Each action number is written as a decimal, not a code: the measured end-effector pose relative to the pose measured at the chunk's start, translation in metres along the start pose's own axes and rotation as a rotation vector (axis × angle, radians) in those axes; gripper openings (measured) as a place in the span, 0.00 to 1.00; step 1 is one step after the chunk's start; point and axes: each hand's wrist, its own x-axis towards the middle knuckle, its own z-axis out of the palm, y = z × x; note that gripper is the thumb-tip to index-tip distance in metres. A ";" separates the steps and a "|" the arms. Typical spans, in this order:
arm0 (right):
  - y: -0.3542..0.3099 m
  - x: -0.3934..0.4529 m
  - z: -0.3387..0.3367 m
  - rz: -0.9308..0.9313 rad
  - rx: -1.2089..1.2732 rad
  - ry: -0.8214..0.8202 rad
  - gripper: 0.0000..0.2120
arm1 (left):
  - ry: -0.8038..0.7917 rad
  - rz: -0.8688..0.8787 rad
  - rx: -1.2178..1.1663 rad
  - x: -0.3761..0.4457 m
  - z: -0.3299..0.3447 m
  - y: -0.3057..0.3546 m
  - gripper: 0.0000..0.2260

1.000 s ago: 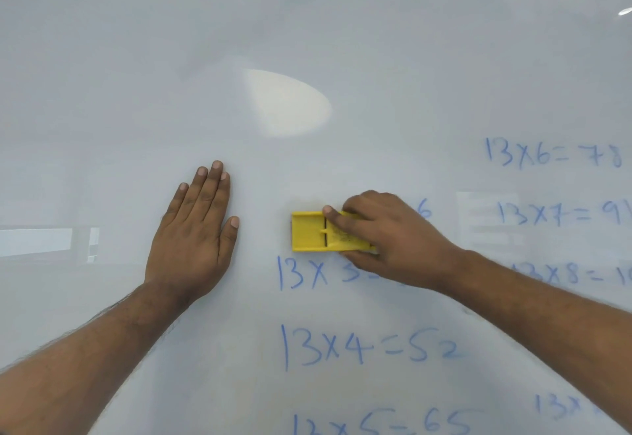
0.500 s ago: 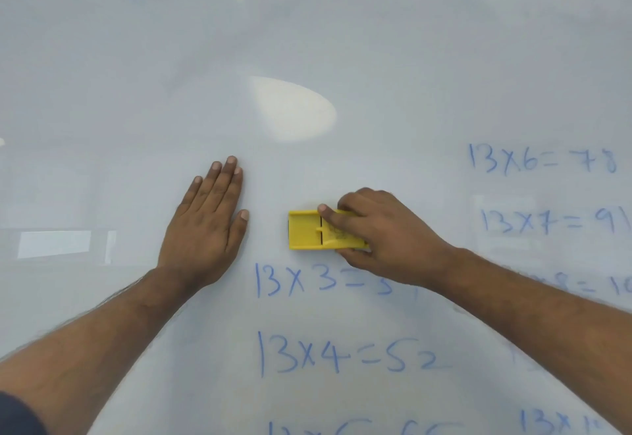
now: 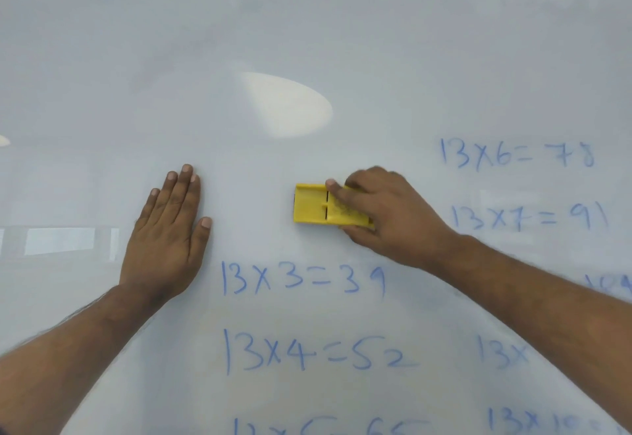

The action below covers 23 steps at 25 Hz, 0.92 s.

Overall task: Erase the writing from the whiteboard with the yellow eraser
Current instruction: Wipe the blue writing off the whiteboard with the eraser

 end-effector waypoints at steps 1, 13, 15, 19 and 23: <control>-0.001 -0.011 0.000 -0.024 -0.001 -0.026 0.28 | 0.004 0.004 0.000 -0.001 0.001 0.000 0.29; 0.008 -0.005 -0.018 0.219 -0.065 0.017 0.28 | 0.021 0.090 0.001 -0.003 0.002 -0.009 0.29; -0.007 -0.016 -0.009 0.212 -0.057 0.009 0.27 | 0.017 0.098 -0.001 -0.005 0.002 -0.010 0.29; -0.025 -0.039 -0.008 0.192 -0.063 -0.062 0.27 | 0.009 0.113 -0.018 -0.006 0.001 -0.008 0.29; -0.024 -0.045 -0.021 0.320 -0.120 -0.049 0.28 | 0.021 0.109 -0.030 -0.012 0.005 -0.010 0.29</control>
